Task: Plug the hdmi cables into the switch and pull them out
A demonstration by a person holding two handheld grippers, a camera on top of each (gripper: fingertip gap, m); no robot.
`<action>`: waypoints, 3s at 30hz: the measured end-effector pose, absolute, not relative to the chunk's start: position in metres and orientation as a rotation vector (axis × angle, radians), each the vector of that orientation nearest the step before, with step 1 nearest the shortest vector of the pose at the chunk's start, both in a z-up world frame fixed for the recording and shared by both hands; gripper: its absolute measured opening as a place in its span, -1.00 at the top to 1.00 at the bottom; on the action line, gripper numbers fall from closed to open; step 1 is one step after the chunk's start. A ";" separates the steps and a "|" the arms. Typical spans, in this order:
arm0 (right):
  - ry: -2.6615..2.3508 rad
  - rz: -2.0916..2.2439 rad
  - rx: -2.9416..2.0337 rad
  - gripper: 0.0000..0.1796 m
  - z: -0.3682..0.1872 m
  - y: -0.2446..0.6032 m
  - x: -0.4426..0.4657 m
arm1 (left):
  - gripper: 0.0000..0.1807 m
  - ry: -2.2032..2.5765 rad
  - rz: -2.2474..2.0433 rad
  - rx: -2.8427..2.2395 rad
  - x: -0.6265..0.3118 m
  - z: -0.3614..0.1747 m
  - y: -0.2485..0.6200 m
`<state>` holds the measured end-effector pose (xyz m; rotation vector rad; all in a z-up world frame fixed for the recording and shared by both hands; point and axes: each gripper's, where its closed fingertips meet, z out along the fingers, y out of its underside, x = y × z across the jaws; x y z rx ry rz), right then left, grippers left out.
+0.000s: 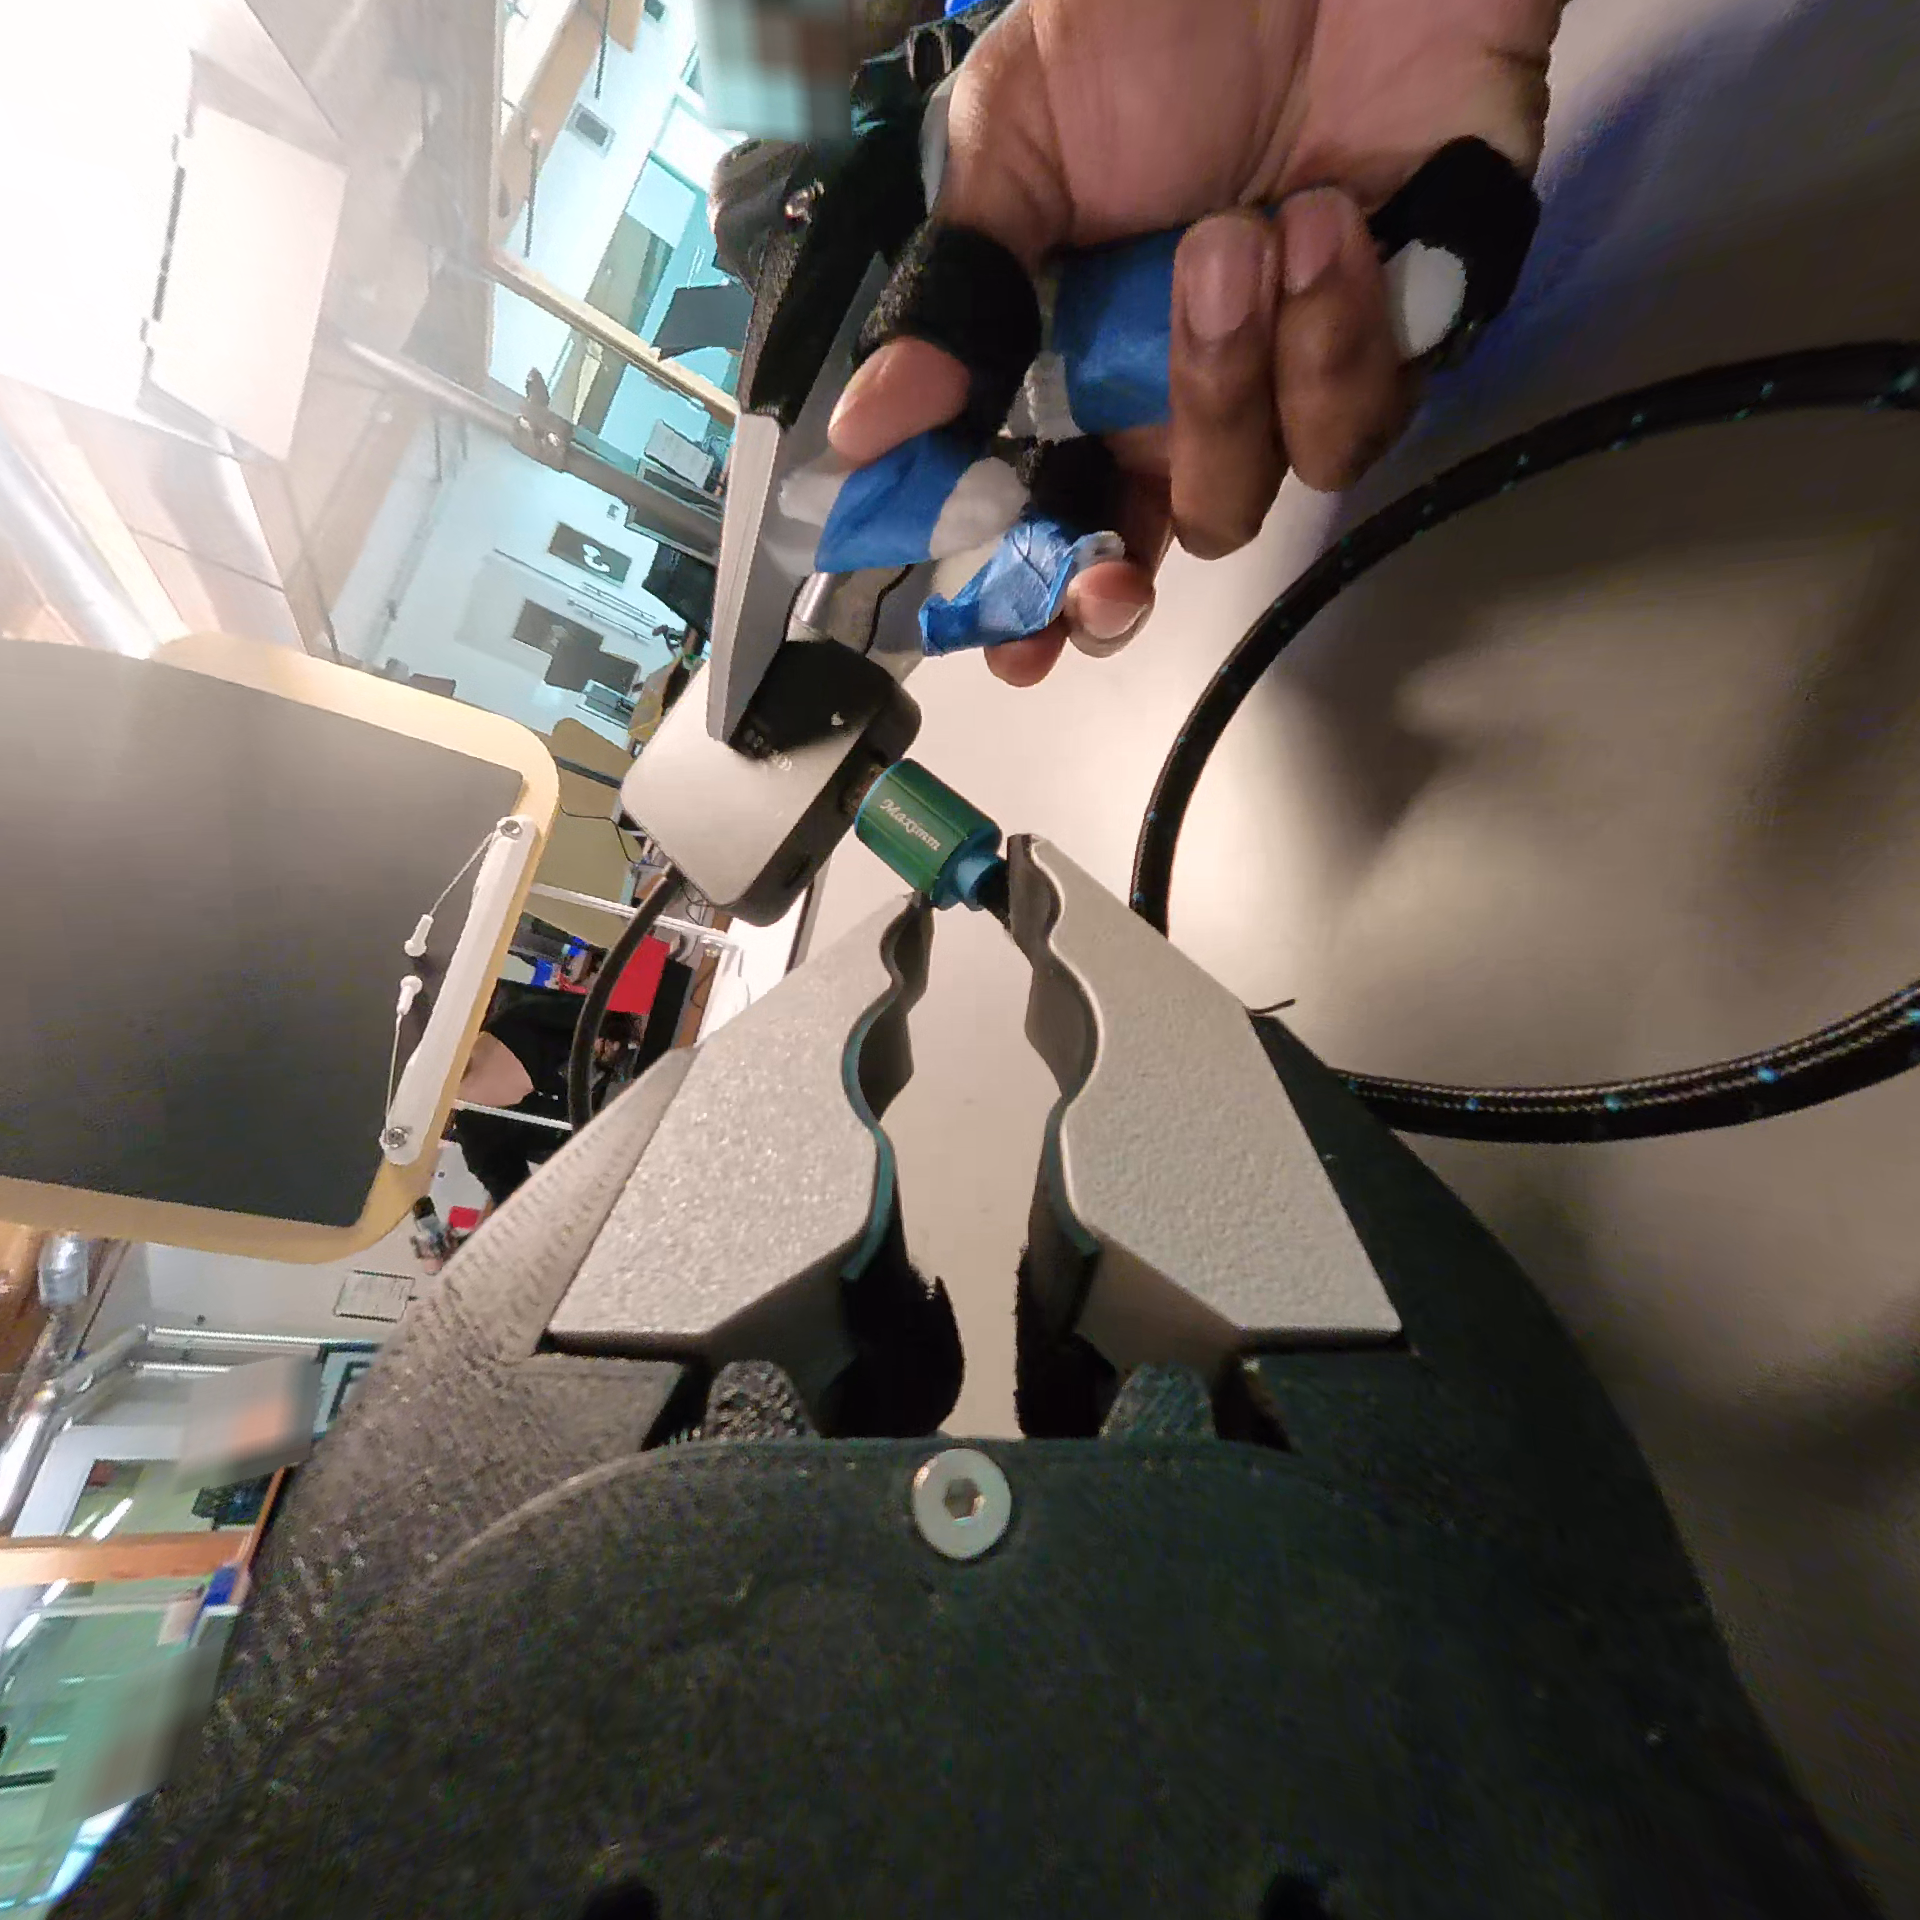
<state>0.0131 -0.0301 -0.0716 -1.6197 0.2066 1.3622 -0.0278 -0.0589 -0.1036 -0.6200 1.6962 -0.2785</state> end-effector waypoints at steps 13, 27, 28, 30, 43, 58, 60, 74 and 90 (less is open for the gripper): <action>0.171 1.142 -1.690 0.84 -0.082 -0.023 0.008 | 0.71 1.645 -0.810 -1.251 -0.020 -0.125 -0.051; 0.109 1.409 -1.626 0.84 -0.067 -0.037 -0.005 | 0.72 1.704 -0.792 -1.025 -0.025 -0.111 -0.066; 0.095 1.404 -1.638 0.84 -0.067 -0.038 -0.006 | 0.72 1.717 -0.775 -1.027 -0.026 -0.112 -0.066; 0.060 1.386 -1.660 0.85 -0.068 -0.040 -0.008 | 0.72 1.738 -0.769 -1.028 -0.026 -0.113 -0.068; 0.180 1.221 -1.617 0.84 -0.070 -0.026 -0.001 | 0.77 1.577 -0.952 -1.342 -0.022 -0.118 -0.055; -0.020 1.061 -1.763 0.83 -0.074 -0.034 -0.011 | 0.77 1.650 -0.875 -1.305 -0.025 -0.119 -0.057; -0.040 1.002 -1.781 0.83 -0.073 -0.034 -0.012 | 0.77 1.636 -0.910 -1.339 -0.025 -0.121 -0.057; -0.366 0.465 -1.614 0.30 -0.050 -0.035 0.014 | 0.76 1.581 -1.066 -1.410 -0.030 -0.115 -0.046; -0.873 -0.032 -1.588 0.25 -0.085 -0.046 -0.009 | 0.76 1.763 -1.033 -1.320 -0.036 -0.120 -0.065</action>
